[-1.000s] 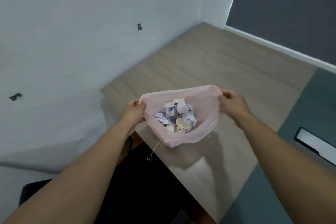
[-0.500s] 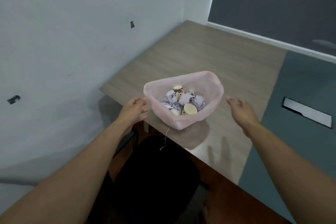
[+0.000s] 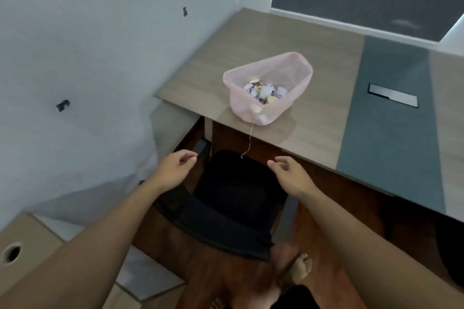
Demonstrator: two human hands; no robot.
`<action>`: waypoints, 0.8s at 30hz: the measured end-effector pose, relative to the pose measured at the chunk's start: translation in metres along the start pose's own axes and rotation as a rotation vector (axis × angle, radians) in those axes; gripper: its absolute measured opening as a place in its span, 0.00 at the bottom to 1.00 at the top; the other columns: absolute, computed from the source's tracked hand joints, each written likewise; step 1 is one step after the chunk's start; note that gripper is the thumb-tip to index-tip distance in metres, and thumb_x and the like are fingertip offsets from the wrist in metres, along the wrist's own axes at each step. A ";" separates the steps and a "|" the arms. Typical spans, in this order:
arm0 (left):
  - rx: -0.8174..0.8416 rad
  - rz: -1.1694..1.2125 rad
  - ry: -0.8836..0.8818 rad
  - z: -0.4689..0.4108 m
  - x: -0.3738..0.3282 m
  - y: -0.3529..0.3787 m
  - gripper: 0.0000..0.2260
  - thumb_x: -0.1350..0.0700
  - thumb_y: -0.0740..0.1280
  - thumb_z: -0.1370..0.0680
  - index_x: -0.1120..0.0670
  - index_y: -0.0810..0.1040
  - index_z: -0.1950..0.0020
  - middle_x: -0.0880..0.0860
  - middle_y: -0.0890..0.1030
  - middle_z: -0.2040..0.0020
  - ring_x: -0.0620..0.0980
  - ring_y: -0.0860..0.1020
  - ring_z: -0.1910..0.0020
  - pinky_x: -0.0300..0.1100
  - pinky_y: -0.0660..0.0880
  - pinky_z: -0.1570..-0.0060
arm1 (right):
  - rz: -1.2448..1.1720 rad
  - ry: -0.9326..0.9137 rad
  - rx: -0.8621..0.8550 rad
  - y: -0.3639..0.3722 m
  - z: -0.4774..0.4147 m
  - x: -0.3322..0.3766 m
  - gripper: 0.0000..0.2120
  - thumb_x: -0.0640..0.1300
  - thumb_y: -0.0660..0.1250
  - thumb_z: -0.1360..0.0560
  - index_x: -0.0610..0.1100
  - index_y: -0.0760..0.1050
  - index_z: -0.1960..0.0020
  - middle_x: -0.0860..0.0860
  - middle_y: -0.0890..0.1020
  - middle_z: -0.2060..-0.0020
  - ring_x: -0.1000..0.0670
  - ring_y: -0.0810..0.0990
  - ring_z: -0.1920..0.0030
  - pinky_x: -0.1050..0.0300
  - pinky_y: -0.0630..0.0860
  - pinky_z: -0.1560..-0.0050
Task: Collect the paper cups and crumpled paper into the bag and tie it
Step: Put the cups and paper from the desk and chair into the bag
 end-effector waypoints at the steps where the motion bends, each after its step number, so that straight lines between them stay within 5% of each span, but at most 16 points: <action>1: 0.022 -0.068 0.020 0.008 0.012 0.004 0.11 0.46 0.65 0.13 0.44 0.83 0.35 0.44 0.85 0.41 0.45 0.83 0.42 0.48 0.80 0.38 | 0.029 -0.011 0.036 0.022 0.012 -0.002 0.29 0.65 0.66 0.16 0.48 0.74 0.23 0.50 0.81 0.29 0.48 0.80 0.30 0.52 0.75 0.32; 7: 0.188 -0.322 0.109 0.043 0.059 0.039 0.17 0.43 0.61 0.12 0.49 0.85 0.36 0.47 0.84 0.42 0.47 0.81 0.43 0.48 0.78 0.40 | 0.172 -0.020 0.218 0.144 0.072 -0.019 0.25 0.64 0.60 0.13 0.46 0.79 0.29 0.51 0.84 0.34 0.48 0.81 0.32 0.55 0.76 0.36; 10: 0.260 -0.497 0.117 0.051 0.081 0.054 0.21 0.38 0.55 0.12 0.47 0.85 0.39 0.47 0.82 0.46 0.49 0.81 0.45 0.50 0.77 0.43 | 0.258 0.013 0.207 0.185 0.088 -0.027 0.26 0.67 0.53 0.13 0.48 0.80 0.42 0.50 0.85 0.49 0.48 0.84 0.47 0.46 0.81 0.43; 16: 0.098 -0.732 0.226 0.051 0.094 0.067 0.23 0.41 0.53 0.13 0.45 0.88 0.42 0.43 0.84 0.41 0.49 0.80 0.41 0.52 0.70 0.37 | 0.655 -0.081 0.013 0.206 0.102 -0.032 0.33 0.66 0.44 0.12 0.47 0.80 0.37 0.47 0.83 0.44 0.42 0.83 0.46 0.45 0.81 0.47; 24: 0.051 -0.728 0.334 0.023 0.082 0.065 0.22 0.41 0.53 0.20 0.44 0.86 0.56 0.42 0.84 0.55 0.47 0.80 0.56 0.47 0.71 0.55 | 0.700 -0.051 -0.054 0.196 0.077 -0.032 0.31 0.65 0.47 0.15 0.48 0.83 0.43 0.50 0.83 0.49 0.45 0.84 0.51 0.48 0.81 0.53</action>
Point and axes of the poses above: each hand's wrist, its own z-axis away from the middle knuckle, its own y-axis out of the palm, x = y × z, the point moved 7 cm from there along -z, towards the middle knuckle
